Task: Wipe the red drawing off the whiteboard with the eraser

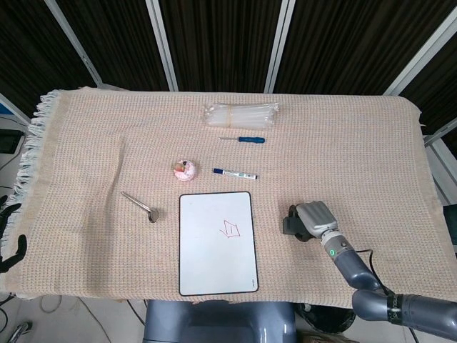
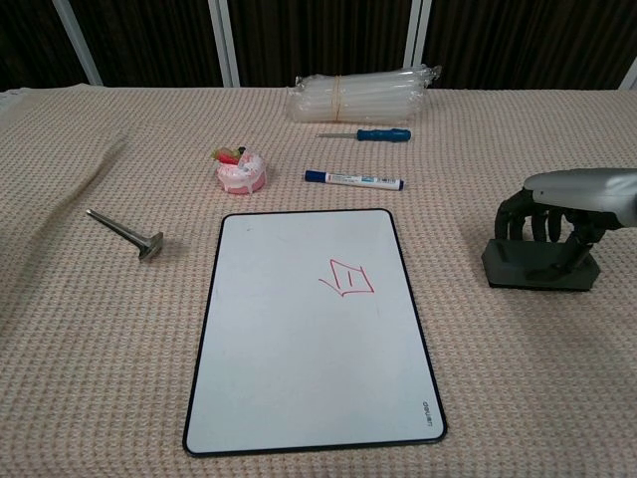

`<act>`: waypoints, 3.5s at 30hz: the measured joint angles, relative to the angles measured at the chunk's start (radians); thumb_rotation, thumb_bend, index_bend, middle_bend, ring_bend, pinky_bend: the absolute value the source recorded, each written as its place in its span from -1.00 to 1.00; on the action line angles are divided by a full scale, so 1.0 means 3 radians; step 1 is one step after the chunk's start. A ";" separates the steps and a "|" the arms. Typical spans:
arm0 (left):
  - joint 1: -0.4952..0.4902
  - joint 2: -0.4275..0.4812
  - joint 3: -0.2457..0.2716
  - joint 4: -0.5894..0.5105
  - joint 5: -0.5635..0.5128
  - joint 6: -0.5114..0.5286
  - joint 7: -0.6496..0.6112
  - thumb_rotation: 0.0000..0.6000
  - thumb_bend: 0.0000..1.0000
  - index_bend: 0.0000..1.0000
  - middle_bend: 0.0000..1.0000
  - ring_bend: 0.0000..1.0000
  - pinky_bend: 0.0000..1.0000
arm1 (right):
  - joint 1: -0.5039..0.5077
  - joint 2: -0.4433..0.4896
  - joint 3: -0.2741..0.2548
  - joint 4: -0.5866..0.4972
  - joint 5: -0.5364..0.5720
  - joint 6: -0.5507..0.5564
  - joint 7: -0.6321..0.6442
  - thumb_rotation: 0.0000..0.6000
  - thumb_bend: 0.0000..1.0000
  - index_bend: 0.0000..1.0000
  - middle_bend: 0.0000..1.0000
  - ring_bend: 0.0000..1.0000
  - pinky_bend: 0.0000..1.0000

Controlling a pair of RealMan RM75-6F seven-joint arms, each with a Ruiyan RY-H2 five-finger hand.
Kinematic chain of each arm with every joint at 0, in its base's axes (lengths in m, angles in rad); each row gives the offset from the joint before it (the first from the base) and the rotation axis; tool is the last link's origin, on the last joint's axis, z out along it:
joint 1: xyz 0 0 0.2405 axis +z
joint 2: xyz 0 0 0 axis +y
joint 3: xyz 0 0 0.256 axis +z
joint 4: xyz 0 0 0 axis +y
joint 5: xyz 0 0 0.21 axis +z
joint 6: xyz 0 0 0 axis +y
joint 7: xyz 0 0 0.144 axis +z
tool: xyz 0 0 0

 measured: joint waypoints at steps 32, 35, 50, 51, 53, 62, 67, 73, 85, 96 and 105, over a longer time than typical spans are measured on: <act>0.0007 0.0023 -0.0004 -0.0022 -0.0010 -0.0006 -0.0056 1.00 -0.03 -0.62 -0.97 -1.00 -0.99 | 0.0522 -0.0448 0.0375 0.0102 0.0159 -0.0125 -0.0016 1.00 -0.21 0.06 0.05 0.12 -0.06; 0.0003 0.0025 -0.0004 -0.0023 -0.0016 -0.0018 -0.0058 1.00 -0.03 -0.62 -0.97 -1.00 -0.99 | 0.0632 -0.0555 0.0399 0.0150 0.0267 -0.0111 -0.0133 1.00 -0.21 0.06 0.05 0.12 -0.06; -0.0007 0.0045 -0.0005 -0.0042 -0.0028 -0.0049 -0.0086 1.00 -0.03 -0.62 -0.97 -1.00 -0.99 | 0.1107 -0.1052 0.0507 0.0385 0.0808 0.0033 -0.0611 1.00 -0.21 0.06 0.06 0.13 -0.06; -0.0008 0.0045 -0.0005 -0.0038 -0.0024 -0.0047 -0.0082 1.00 -0.03 -0.62 -0.97 -1.00 -0.99 | 0.1131 -0.1087 0.0506 0.0401 0.0844 0.0044 -0.0642 1.00 -0.21 0.06 0.07 0.13 -0.06; -0.0009 0.0040 -0.0004 -0.0018 -0.0005 -0.0032 -0.0051 1.00 -0.03 -0.62 -0.97 -1.00 -0.99 | 0.1165 -0.1141 0.0497 0.0427 0.0894 0.0065 -0.0693 1.00 -0.21 0.06 0.07 0.13 -0.06; -0.0006 -0.0011 0.0001 0.0037 0.0047 0.0026 0.0041 1.00 -0.03 -0.62 -0.97 -1.00 -0.99 | 0.1215 -0.1253 0.0408 0.0441 0.0937 0.0137 -0.0782 1.00 -0.21 0.06 0.08 0.13 -0.06; -0.0005 -0.0021 0.0004 0.0042 0.0054 0.0032 0.0054 1.00 -0.03 -0.62 -0.97 -1.00 -0.99 | 0.1176 -0.1207 0.0345 0.0307 0.0876 0.0173 -0.0779 1.00 -0.21 0.06 0.08 0.13 -0.06; -0.0004 -0.0026 0.0003 0.0047 0.0059 0.0040 0.0061 1.00 -0.03 -0.62 -0.97 -1.00 -0.99 | 0.1096 -0.1116 0.0259 0.0061 0.0769 0.0233 -0.0747 1.00 -0.21 0.06 0.08 0.13 -0.06; -0.0005 -0.0030 0.0000 0.0050 0.0054 0.0043 0.0077 1.00 -0.03 -0.62 -0.97 -1.00 -0.99 | 0.0890 -0.1054 0.0021 -0.0273 0.0436 0.0363 -0.0651 1.00 -0.21 0.07 0.08 0.13 -0.06; -0.0005 -0.0029 -0.0004 0.0045 0.0048 0.0042 0.0074 1.00 -0.03 -0.62 -0.97 -1.00 -0.99 | 0.0872 -0.1130 0.0125 -0.0005 0.0437 0.0346 -0.0558 1.00 -0.21 0.07 0.08 0.13 -0.06; -0.0004 -0.0022 -0.0010 0.0042 0.0041 0.0047 0.0067 1.00 -0.03 -0.62 -0.97 -1.00 -0.99 | 0.0889 -0.1305 0.0270 0.0473 0.0554 0.0340 -0.0529 1.00 -0.21 0.07 0.07 0.13 -0.06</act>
